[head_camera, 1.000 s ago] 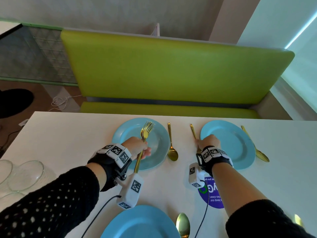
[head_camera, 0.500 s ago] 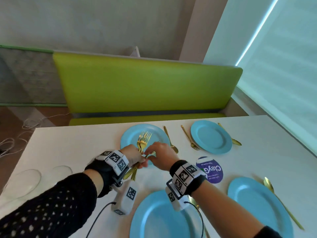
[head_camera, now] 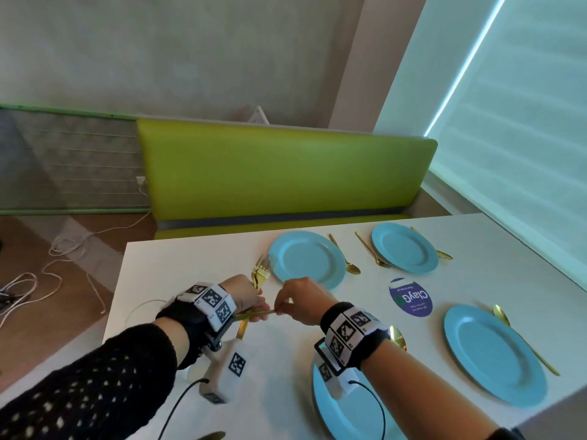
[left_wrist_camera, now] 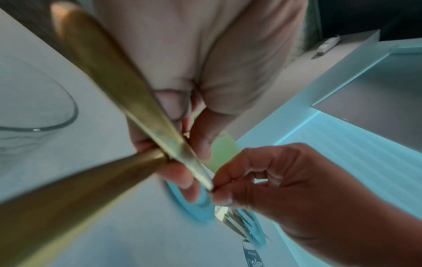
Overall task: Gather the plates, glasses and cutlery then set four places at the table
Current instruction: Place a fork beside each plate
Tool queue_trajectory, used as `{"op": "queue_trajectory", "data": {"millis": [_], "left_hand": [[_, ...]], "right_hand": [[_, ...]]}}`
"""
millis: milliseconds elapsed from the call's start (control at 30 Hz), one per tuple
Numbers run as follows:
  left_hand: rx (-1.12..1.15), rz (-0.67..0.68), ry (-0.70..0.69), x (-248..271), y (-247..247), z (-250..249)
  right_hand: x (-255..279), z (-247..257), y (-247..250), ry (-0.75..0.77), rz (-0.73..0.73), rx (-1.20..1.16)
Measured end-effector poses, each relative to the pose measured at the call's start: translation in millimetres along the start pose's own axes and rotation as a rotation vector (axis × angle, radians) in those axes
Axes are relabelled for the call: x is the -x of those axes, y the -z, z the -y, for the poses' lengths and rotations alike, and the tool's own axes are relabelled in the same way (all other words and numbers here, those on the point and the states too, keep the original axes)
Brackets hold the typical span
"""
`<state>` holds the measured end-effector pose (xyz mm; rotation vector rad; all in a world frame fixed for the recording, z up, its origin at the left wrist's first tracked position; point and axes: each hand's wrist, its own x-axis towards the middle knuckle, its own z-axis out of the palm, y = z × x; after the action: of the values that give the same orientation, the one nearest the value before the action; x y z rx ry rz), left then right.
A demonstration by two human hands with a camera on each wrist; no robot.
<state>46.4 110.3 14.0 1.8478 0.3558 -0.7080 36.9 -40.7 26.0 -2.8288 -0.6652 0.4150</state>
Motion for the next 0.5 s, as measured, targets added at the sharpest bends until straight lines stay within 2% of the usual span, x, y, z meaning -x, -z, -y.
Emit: {"op": "queue_trajectory", "data": {"millis": [133,200,367,500], "left_hand": [[0.134,-0.177,-0.047,-15,22,0],[0.256,-0.222,-0.008,-22,33,1],[0.470,-0.192,0.021,-30,55,-2],[0.544,-0.174,-0.020,-42,66,-1]], "right_hand": [[-14,-14,0,-0.180,-0.013,-0.092],[-24,-24,-4,-0.290,-0.035,-0.203],[-60,-37,-18,-0.517,-0.078,-0.433],[-96,-39,-40,-0.588,0.030,-0.336]]}}
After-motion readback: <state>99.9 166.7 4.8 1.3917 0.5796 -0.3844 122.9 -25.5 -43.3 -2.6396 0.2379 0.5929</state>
